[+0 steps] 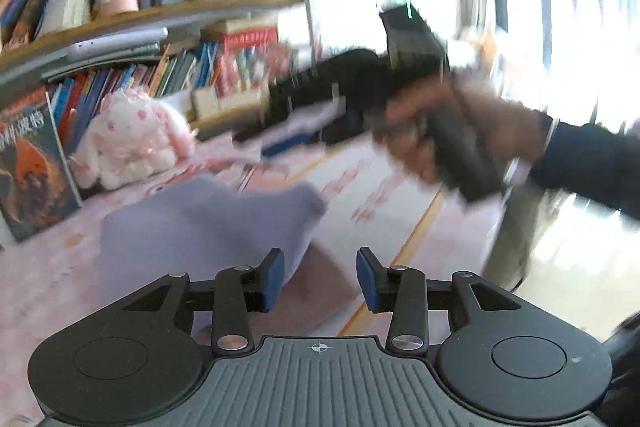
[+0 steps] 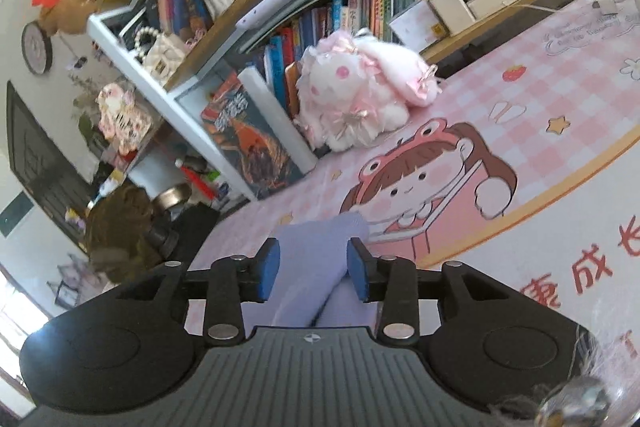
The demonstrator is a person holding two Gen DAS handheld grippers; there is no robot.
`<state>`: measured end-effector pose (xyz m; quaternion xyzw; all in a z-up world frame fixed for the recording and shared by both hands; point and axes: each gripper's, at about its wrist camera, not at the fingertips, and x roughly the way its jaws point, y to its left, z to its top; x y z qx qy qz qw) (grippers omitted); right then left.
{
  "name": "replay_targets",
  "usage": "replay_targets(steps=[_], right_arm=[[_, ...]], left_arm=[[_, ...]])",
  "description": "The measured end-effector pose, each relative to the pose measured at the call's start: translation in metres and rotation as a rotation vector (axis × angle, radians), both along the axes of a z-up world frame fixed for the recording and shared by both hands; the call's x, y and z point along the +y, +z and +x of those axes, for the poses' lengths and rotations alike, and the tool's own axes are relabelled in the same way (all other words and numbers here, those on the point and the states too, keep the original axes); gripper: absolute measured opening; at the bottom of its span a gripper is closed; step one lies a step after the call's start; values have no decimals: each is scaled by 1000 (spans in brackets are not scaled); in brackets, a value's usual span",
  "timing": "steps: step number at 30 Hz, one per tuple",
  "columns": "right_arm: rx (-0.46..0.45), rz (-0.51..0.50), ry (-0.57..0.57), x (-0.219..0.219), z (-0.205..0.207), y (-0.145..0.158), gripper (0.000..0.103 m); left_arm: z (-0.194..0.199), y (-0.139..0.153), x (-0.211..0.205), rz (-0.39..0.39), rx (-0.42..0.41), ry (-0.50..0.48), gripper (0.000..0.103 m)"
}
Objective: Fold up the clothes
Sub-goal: 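Lift the lavender half with the left tool and fold it onto the pink half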
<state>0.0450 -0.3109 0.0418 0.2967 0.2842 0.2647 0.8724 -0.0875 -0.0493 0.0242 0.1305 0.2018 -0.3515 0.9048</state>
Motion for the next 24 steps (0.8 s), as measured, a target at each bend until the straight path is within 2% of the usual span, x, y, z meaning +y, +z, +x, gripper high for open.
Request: replay_targets(steps=[5,10,12,17,21,24], right_arm=[[30,3,31,6,-12,-8,42],[80,86,35,2,-21,-18,53],[101,94,39,3,-21,-21,56],[143,54,38,10,-17,-26,59],[136,32,50,18,-16,-27,58],[12,-42,90,32,-24,-10,22]], left_arm=[[16,14,33,-177,2,106,40],[33,26,63,-337,7,212,38],[44,13,53,-264,33,230,37],[50,-23,17,-30,117,162,34],[50,-27,22,-55,152,155,34],[52,-27,24,-57,156,152,34]])
